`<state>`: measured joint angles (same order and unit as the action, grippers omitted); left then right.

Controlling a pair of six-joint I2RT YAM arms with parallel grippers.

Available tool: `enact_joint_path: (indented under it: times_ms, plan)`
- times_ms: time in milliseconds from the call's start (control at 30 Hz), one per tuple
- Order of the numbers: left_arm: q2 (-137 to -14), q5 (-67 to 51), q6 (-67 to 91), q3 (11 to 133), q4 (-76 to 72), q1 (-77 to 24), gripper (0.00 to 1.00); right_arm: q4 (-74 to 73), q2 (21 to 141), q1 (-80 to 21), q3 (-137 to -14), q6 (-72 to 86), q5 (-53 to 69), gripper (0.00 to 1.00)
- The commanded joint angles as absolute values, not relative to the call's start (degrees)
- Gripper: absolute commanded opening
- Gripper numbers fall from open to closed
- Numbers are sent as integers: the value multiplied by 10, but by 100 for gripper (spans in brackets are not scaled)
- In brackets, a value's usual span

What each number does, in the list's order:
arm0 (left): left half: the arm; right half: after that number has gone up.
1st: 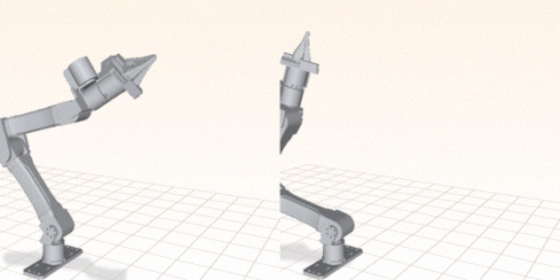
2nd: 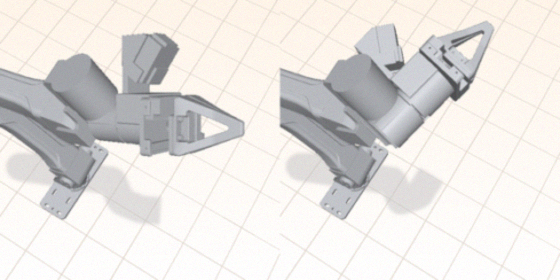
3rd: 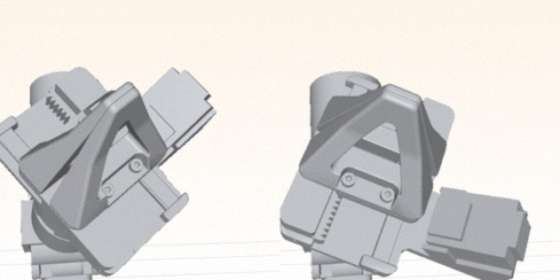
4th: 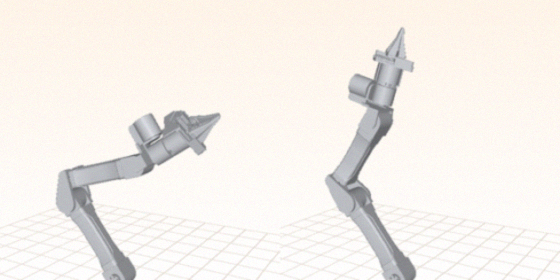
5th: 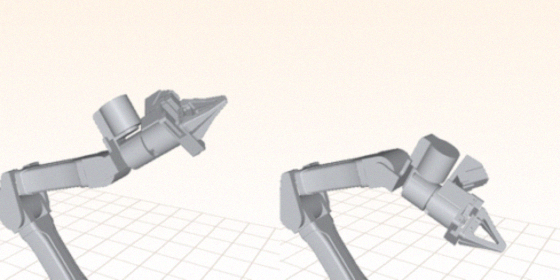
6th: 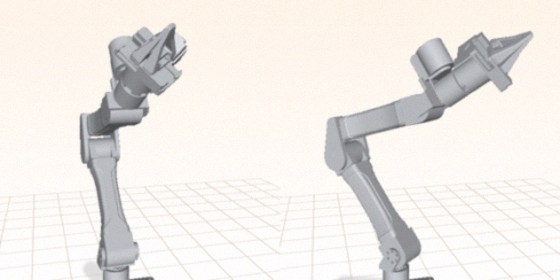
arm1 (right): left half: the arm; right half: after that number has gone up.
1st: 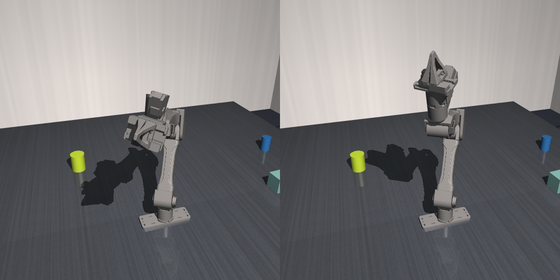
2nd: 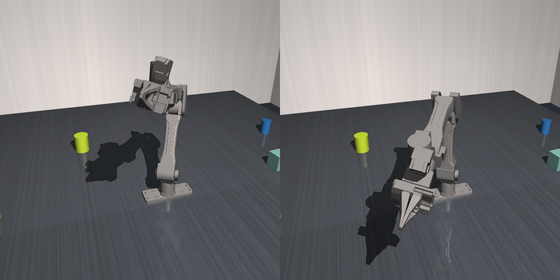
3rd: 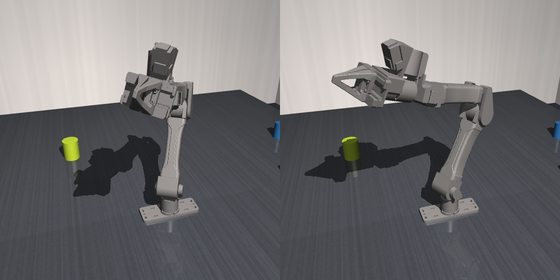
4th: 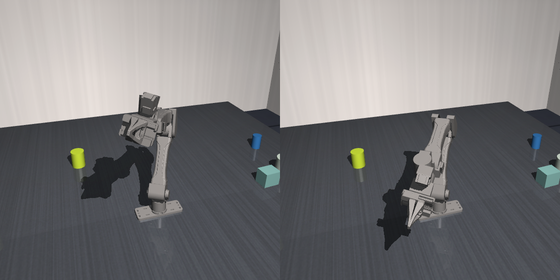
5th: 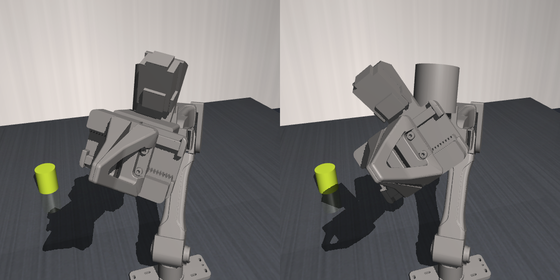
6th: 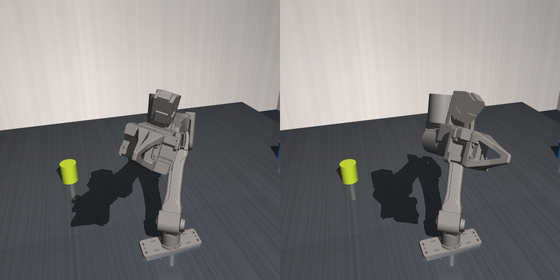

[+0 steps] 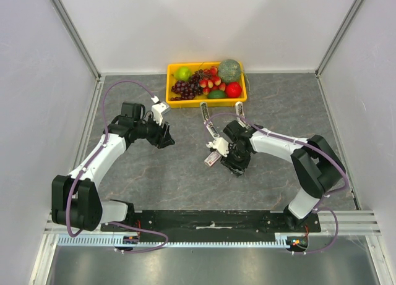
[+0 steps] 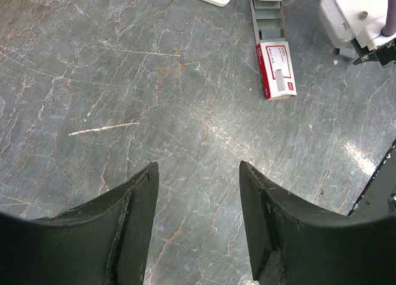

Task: Load the staples into the stapler
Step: Pick up the staple from the center of the board.

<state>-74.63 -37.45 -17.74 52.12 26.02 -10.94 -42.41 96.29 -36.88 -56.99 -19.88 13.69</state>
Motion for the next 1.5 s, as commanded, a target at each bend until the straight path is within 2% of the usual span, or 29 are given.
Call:
enact_joint_path:
  times_ms: [0, 600, 767, 1033, 1467]
  plan:
    - [-749, -368, -202, 528, 237, -105, 61, -425, 976, -368, -583, -187, 149, 50]
    - [-764, -359, -202, 531, 236, -104, 61, -404, 998, -410, -582, -166, 87, 44]
    - [-765, -360, -202, 531, 236, -105, 61, -399, 1004, -412, -581, -169, 68, 38]
    - [-764, -364, -202, 529, 232, -105, 61, -403, 1012, -412, -595, -181, 83, 21]
    - [-758, -368, -203, 524, 230, -103, 61, -415, 974, -400, -621, -192, 68, 16]
